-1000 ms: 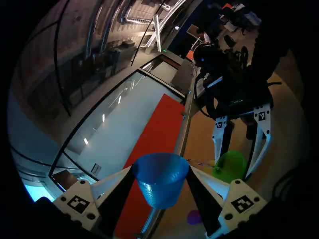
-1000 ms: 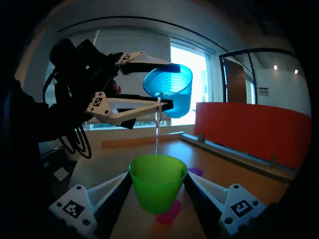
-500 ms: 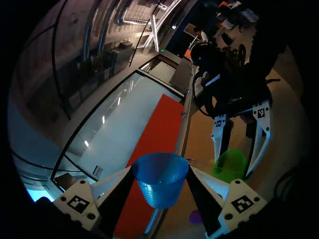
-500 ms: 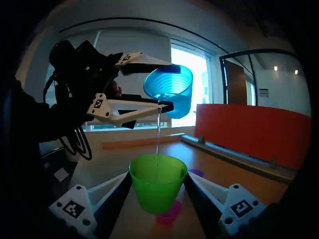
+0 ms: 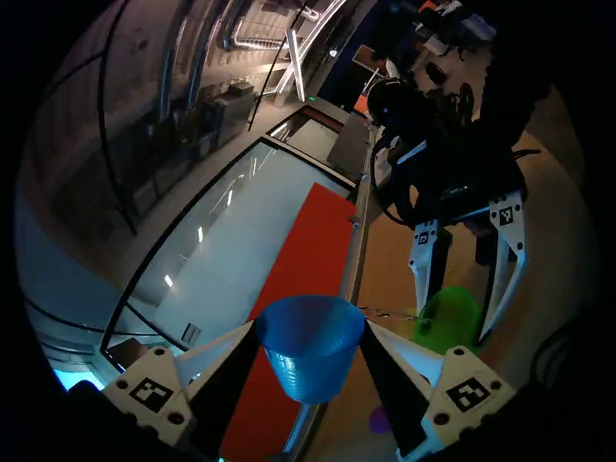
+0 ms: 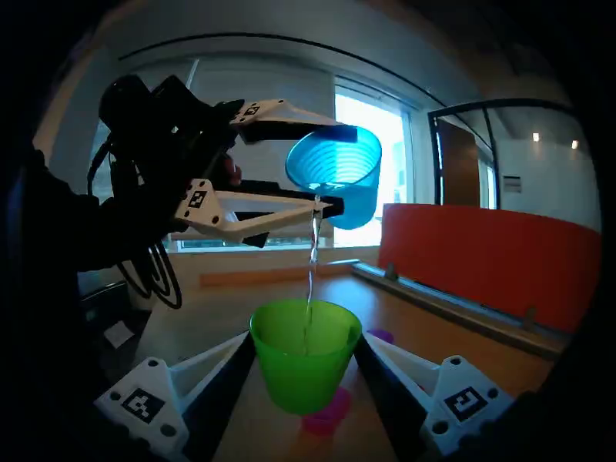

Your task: Pour water

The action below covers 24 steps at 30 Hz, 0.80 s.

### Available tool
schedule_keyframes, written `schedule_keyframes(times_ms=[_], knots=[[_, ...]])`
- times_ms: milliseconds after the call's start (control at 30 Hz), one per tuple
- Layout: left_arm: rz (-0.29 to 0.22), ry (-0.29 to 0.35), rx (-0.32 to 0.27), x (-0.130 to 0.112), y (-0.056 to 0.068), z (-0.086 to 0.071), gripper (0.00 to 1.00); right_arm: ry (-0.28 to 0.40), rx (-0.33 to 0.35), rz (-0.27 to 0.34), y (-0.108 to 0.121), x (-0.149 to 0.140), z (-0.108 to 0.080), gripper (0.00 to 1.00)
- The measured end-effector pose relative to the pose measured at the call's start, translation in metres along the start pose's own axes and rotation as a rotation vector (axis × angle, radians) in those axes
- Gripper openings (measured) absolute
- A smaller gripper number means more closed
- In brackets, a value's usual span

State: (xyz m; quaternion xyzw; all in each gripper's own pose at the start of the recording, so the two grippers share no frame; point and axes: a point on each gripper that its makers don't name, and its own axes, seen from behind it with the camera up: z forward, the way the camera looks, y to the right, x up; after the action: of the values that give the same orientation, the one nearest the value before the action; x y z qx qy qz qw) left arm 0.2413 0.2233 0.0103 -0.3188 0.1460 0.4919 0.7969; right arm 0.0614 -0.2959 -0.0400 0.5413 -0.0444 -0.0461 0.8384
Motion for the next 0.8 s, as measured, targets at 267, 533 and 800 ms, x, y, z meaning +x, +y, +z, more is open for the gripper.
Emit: schedule_keyframes(times_ms=[267,533,800], knots=[[0.017,-0.004,-0.001,0.0002,0.0008,0.001,0.87,0.001,-0.007,-0.001,0.0023,-0.0014,-0.001,0.9],[0.035,0.0,0.002,0.003,-0.0002,0.0015,0.87,0.0,-0.01,-0.002,0.0037,-0.0011,-0.0007,0.9],[0.044,0.005,0.005,0.0057,0.001,0.0009,0.87,0.001,-0.011,-0.002,0.004,-0.0005,-0.0001,0.9]])
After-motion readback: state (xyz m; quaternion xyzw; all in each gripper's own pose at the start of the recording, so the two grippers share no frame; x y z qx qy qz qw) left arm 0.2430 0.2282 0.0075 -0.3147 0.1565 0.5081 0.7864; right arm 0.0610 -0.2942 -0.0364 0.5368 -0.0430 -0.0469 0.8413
